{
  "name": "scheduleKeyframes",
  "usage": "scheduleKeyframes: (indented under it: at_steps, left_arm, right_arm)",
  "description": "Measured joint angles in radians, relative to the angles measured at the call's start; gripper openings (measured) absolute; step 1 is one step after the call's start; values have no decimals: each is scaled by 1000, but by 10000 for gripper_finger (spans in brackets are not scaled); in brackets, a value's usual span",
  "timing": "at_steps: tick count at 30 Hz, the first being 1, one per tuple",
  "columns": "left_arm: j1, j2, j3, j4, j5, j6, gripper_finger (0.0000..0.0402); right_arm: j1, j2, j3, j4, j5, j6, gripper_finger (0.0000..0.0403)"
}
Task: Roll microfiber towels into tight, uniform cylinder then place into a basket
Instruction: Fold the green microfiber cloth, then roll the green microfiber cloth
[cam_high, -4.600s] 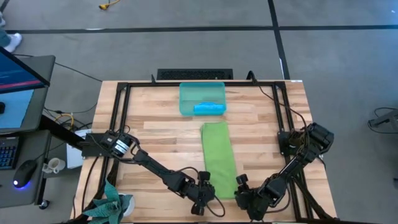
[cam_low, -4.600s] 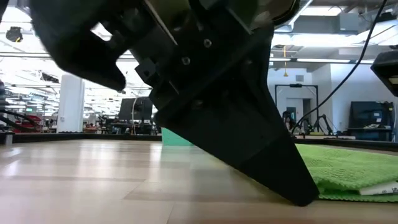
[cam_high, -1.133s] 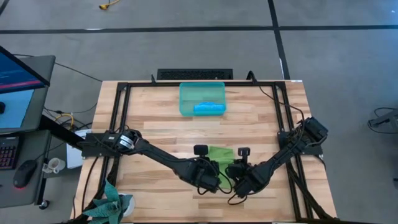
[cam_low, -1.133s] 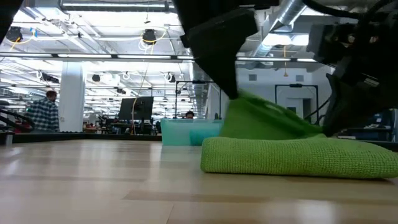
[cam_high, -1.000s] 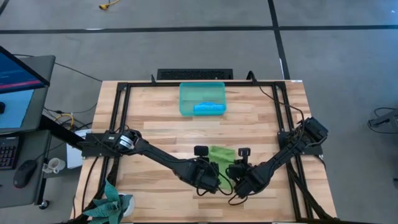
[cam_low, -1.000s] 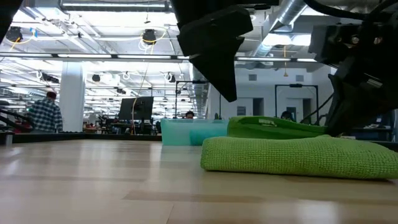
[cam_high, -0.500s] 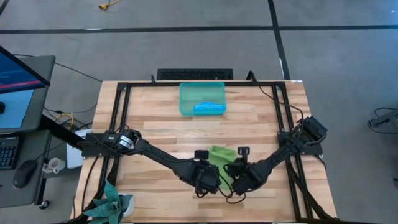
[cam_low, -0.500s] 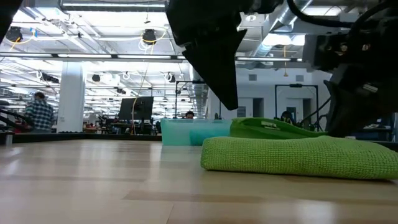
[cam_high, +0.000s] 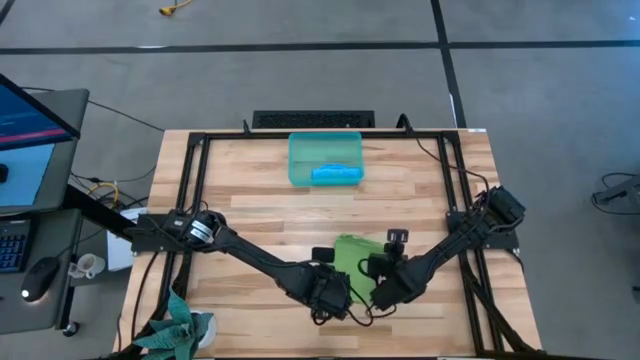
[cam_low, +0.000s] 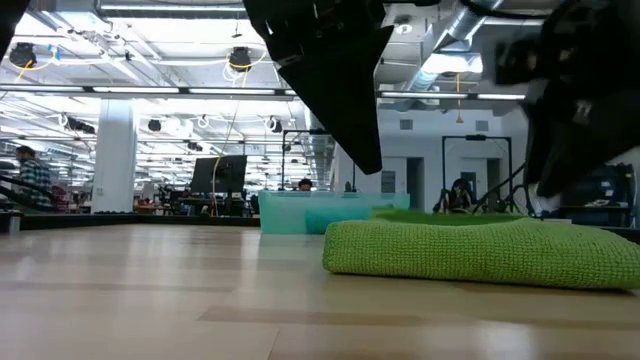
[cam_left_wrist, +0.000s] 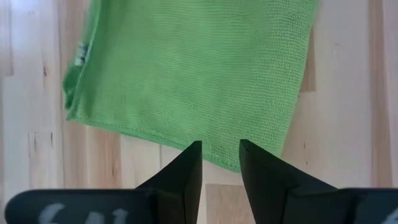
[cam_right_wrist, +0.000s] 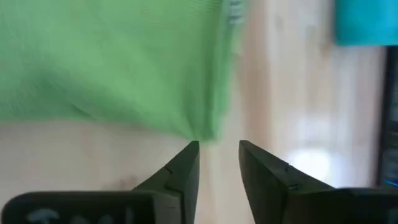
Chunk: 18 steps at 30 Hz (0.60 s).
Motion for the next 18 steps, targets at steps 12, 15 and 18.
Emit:
scheduleKeyframes:
  at_steps: [12,15,18]
  left_arm:
    - [-46,0,0,11,-4,0,100]
    - [-47,0,0,64,-4,16,100]
    - [-41,0,-21,161,-4,75,100]
  right_arm:
    - [250,-243,-47,-98,94,240,133]
    - [318,-296,-127,71,145,295,127]
    - [355,-317,-218,278,208,277,124]
